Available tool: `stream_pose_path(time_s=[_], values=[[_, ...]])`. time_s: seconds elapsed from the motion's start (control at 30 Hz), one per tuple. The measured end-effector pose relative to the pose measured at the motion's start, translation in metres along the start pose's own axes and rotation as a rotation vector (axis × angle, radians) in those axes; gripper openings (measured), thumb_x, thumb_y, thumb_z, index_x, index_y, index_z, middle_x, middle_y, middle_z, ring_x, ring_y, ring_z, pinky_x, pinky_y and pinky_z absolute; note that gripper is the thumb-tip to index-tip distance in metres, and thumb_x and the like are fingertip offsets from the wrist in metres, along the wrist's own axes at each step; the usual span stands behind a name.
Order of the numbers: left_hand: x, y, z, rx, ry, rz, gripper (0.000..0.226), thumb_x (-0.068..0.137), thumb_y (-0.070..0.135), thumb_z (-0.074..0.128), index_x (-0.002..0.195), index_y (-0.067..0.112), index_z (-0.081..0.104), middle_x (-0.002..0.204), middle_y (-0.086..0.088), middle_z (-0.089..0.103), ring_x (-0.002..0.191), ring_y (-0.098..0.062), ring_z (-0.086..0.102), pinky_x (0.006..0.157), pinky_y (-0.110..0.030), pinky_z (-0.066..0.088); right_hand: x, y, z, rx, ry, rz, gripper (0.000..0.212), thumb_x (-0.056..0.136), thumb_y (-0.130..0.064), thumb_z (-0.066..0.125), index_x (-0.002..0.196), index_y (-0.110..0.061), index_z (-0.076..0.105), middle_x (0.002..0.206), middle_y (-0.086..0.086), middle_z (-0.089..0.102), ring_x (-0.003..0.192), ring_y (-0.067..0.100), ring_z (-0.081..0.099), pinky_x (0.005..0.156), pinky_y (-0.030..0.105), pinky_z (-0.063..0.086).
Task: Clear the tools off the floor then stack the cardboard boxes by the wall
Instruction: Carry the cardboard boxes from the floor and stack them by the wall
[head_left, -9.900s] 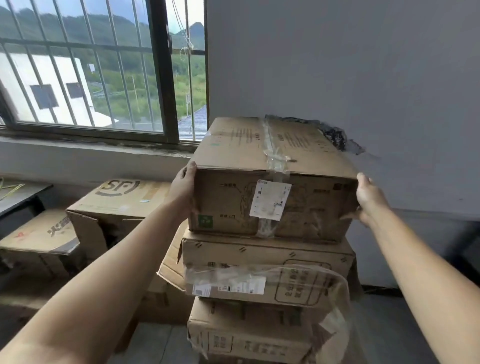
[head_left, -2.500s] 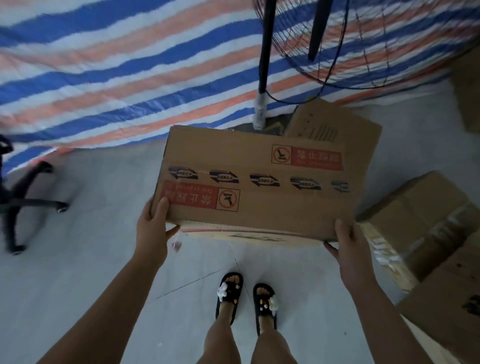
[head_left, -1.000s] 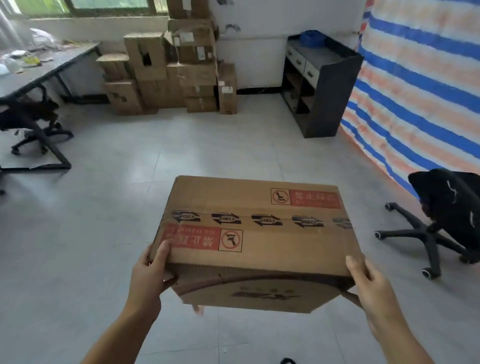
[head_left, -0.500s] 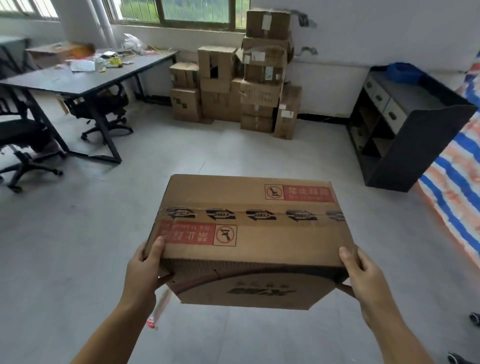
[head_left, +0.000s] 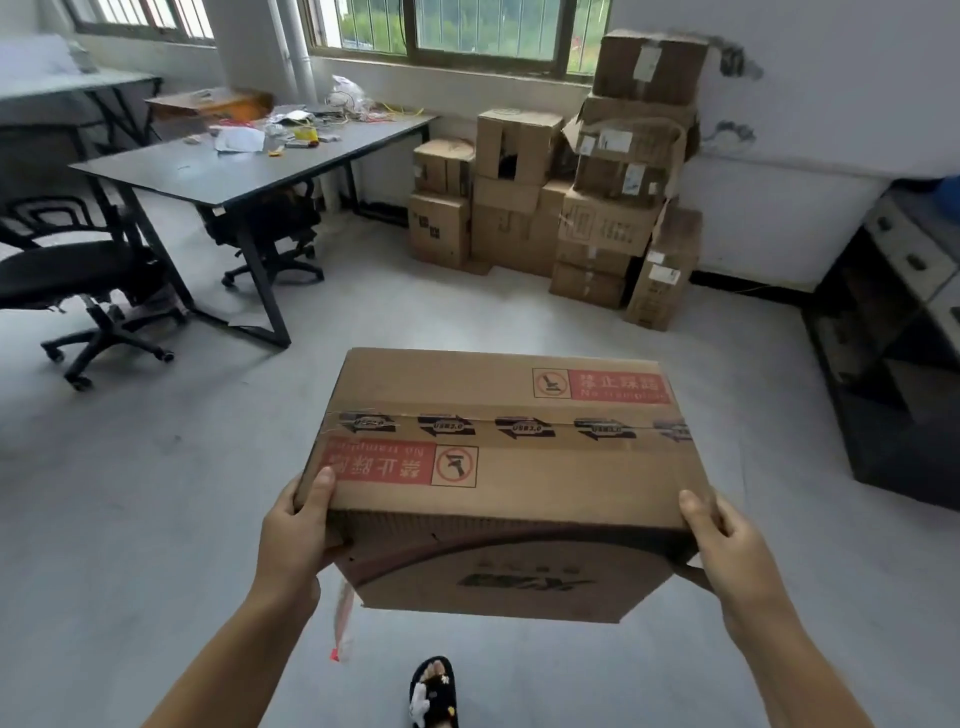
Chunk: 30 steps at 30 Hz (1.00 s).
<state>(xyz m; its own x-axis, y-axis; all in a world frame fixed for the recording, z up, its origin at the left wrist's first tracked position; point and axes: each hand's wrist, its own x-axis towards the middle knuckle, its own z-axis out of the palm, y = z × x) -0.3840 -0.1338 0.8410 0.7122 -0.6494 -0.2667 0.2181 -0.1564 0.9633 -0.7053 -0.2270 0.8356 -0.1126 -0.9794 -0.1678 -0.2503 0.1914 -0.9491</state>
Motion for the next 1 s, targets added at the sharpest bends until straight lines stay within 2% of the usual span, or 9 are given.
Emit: stream_pose_path(time_s=[0.13, 0.23, 0.43, 0.7, 0.87, 0.93, 1.0], values=[[0.095, 0.040, 0.030, 0.004, -0.018, 0.017, 0.027, 0.096, 0.029, 0.050, 0.120, 0.015, 0.052, 0.098, 0.002, 0.058, 0.087, -0.012, 0.054, 0.078, -0.044, 0.052, 0.077, -0.039, 0.057, 0.046, 0.019, 0.021, 0.040, 0.096, -0.032, 0.047, 0.133, -0.016, 0.048, 0.108, 0.003, 0.057, 0.087, 0.011, 0.055, 0.070, 0.036, 0.053], [0.165, 0.064, 0.054, 0.024, -0.033, 0.013, 0.029, 0.097, 0.029, 0.048, 0.121, 0.013, 0.051, 0.097, 0.001, 0.058, 0.086, -0.013, 0.054, 0.077, -0.043, 0.051, 0.132, -0.066, 0.095, 0.069, 0.032, 0.030, 0.039, 0.096, -0.031, 0.047, 0.132, -0.015, 0.048, 0.099, -0.003, 0.056, 0.086, 0.012, 0.055, 0.071, 0.037, 0.052], [0.275, 0.097, 0.106, 0.052, -0.047, 0.005, 0.037, 0.097, 0.030, 0.049, 0.127, 0.011, 0.051, 0.097, 0.001, 0.058, 0.088, -0.013, 0.054, 0.083, -0.049, 0.052, 0.233, -0.103, 0.150, 0.082, 0.046, 0.042, 0.036, 0.096, -0.029, 0.048, 0.130, -0.017, 0.050, 0.097, -0.010, 0.057, 0.086, 0.011, 0.055, 0.073, 0.039, 0.052], [0.441, 0.118, 0.205, 0.035, -0.012, -0.030, 0.036, 0.096, 0.030, 0.049, 0.126, 0.010, 0.051, 0.097, 0.001, 0.059, 0.086, -0.012, 0.054, 0.082, -0.048, 0.052, 0.421, -0.135, 0.225, 0.070, 0.029, 0.062, 0.033, 0.096, -0.030, 0.049, 0.126, -0.016, 0.052, 0.097, -0.006, 0.058, 0.086, 0.010, 0.055, 0.073, 0.038, 0.052], [0.541, 0.149, 0.266, 0.019, 0.025, -0.056, 0.037, 0.097, 0.030, 0.048, 0.128, 0.010, 0.052, 0.097, 0.000, 0.058, 0.086, -0.013, 0.054, 0.082, -0.048, 0.051, 0.547, -0.184, 0.273, 0.045, -0.020, 0.066, 0.036, 0.096, -0.031, 0.049, 0.129, -0.018, 0.050, 0.096, -0.008, 0.056, 0.084, 0.010, 0.053, 0.078, 0.043, 0.053], [0.576, 0.160, 0.286, 0.011, 0.048, -0.058, 0.036, 0.097, 0.030, 0.047, 0.126, 0.010, 0.051, 0.096, 0.000, 0.058, 0.085, -0.012, 0.053, 0.081, -0.047, 0.051, 0.590, -0.203, 0.292, 0.033, -0.039, 0.057, 0.039, 0.095, -0.031, 0.050, 0.132, -0.018, 0.049, 0.102, -0.002, 0.058, 0.086, 0.010, 0.054, 0.077, 0.042, 0.053], [0.614, 0.169, 0.303, 0.000, 0.058, -0.057, 0.033, 0.097, 0.030, 0.047, 0.124, 0.012, 0.051, 0.096, 0.001, 0.057, 0.085, -0.011, 0.053, 0.082, -0.046, 0.050, 0.630, -0.216, 0.314, 0.045, -0.058, 0.054, 0.037, 0.095, -0.030, 0.050, 0.130, -0.020, 0.050, 0.102, -0.003, 0.060, 0.087, 0.010, 0.055, 0.075, 0.040, 0.052]])
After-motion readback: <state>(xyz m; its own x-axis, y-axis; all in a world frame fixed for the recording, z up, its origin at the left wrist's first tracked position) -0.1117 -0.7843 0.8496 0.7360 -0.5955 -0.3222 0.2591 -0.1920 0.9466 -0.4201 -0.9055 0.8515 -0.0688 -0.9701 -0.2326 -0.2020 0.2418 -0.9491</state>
